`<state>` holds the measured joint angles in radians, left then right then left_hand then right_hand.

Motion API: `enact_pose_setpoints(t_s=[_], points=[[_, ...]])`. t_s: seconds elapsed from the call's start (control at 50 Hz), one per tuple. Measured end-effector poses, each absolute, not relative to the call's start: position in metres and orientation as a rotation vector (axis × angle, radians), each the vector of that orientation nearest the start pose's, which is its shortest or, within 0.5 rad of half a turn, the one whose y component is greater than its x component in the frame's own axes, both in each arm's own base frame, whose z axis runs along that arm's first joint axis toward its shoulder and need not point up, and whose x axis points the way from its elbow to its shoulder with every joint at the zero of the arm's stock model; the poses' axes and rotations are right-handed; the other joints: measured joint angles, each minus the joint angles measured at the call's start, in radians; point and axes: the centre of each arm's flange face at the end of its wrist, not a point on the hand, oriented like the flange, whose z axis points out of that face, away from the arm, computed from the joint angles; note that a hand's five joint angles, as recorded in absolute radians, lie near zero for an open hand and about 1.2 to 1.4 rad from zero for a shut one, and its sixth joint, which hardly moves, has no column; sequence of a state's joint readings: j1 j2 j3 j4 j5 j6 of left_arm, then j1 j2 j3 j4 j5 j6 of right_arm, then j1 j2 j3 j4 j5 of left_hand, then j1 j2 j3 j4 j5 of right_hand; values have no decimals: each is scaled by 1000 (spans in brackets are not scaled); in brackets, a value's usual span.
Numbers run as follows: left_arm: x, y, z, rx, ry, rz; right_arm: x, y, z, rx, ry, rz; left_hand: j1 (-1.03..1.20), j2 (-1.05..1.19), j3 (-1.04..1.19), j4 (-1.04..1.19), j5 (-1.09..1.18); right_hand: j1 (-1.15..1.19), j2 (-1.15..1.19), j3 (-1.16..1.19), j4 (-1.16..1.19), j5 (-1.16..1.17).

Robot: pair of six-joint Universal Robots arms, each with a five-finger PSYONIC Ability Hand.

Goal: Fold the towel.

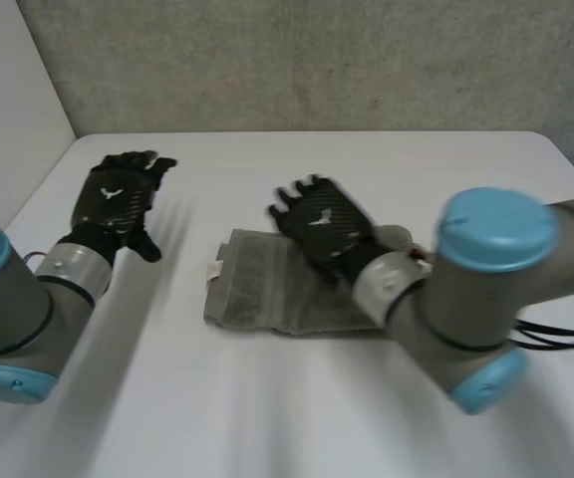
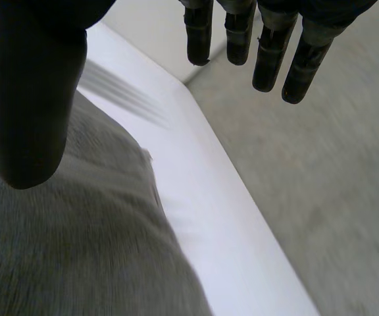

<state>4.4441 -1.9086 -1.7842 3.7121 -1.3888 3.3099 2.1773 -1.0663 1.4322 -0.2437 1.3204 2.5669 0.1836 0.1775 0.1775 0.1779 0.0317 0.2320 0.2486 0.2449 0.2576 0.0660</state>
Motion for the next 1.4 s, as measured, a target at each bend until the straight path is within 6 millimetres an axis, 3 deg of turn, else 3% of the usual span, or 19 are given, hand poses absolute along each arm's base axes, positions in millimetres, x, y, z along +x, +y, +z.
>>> enact_pose_setpoints(t_s=[0.06,0.14,0.22,0.3,0.34,0.44,0.52,0.62,0.68,0.72,0.8,0.84,0.9,1.0,1.08,1.12,1.16,1.24,1.4], points=[[-249,-295,190,771,2232,-2403,330,-244,194,-1317,1791,-1893,0,0,0,0,0,0,0,0,0,0],[-273,-279,192,870,2227,-2447,296,-250,179,-1171,1986,-1768,0,0,0,0,0,0,0,0,0,0],[-293,-268,180,966,2257,-2433,276,-250,161,-1112,2115,-1659,0,0,0,0,0,25,16,18,14,22],[-308,-260,158,1050,2312,-2373,264,-251,148,-1101,2187,-1606,0,0,0,0,0,343,332,333,318,334],[-315,-254,143,1098,2347,-2324,259,-253,142,-1111,2217,-1597,0,0,0,0,0,629,624,620,592,615],[-321,-248,125,1141,2381,-2260,256,-257,135,-1151,2244,-1617,0,0,0,0,0,1027,1013,1010,992,1012],[-320,-248,126,1112,2375,-2254,256,-263,139,-1207,2253,-1693,0,0,0,0,0,1083,1065,1095,1079,1086],[-313,-255,144,1027,2329,-2303,264,-272,157,-1329,2199,-1859,0,0,0,0,0,1082,1066,1095,1079,1086],[-308,-260,159,969,2290,-2348,282,-268,173,-1449,2082,-1963,0,0,0,0,0,1082,1075,1095,1079,1095],[-303,-264,172,927,2254,-2387,309,-255,185,-1574,1908,-2035,0,0,0,0,0,1082,1075,1095,1079,1097],[-297,-269,188,870,2217,-2432,351,-228,191,-1732,1641,-2072,-1,-1,-1,-1,0,1082,1077,1095,1079,1097],[-290,-273,197,811,2202,-2459,379,-207,184,-1835,1453,-2049,-4,-2,-2,-2,0,1082,1085,1095,1079,1098],[-279,-279,207,725,2197,-2483,403,-186,168,-1932,1271,-1989,-4,-2,-2,-2,0,1082,1085,1095,1079,1098],[-265,-286,215,614,2205,-2502,427,-165,133,-2033,1090,-1881,-4,-2,-2,-2,0,1082,1085,1095,1079,1098],[-260,-287,214,584,2218,-2497,432,-161,120,-2050,1063,-1847,-4,-2,-2,-2,0,1082,1085,1095,1079,1098],[-258,-288,213,578,2223,-2493,431,-163,120,-2036,1079,-1848,-4,-2,-2,-2,0,880,876,890,874,882],[-258,-288,212,576,2226,-2491,429,-166,127,-1995,1118,-1860,-4,-2,-2,-2,0,486,476,500,488,505],[-258,-289,212,578,2221,-2496,420,-169,155,-1852,1213,-1895,-4,-2,-2,-2,0,39,16,27,16,0],[-264,-287,213,599,2220,-2514,378,-204,205,-1397,1527,-1923,-4,-2,-2,-2,0,0,-1,-3,-2,-6]])
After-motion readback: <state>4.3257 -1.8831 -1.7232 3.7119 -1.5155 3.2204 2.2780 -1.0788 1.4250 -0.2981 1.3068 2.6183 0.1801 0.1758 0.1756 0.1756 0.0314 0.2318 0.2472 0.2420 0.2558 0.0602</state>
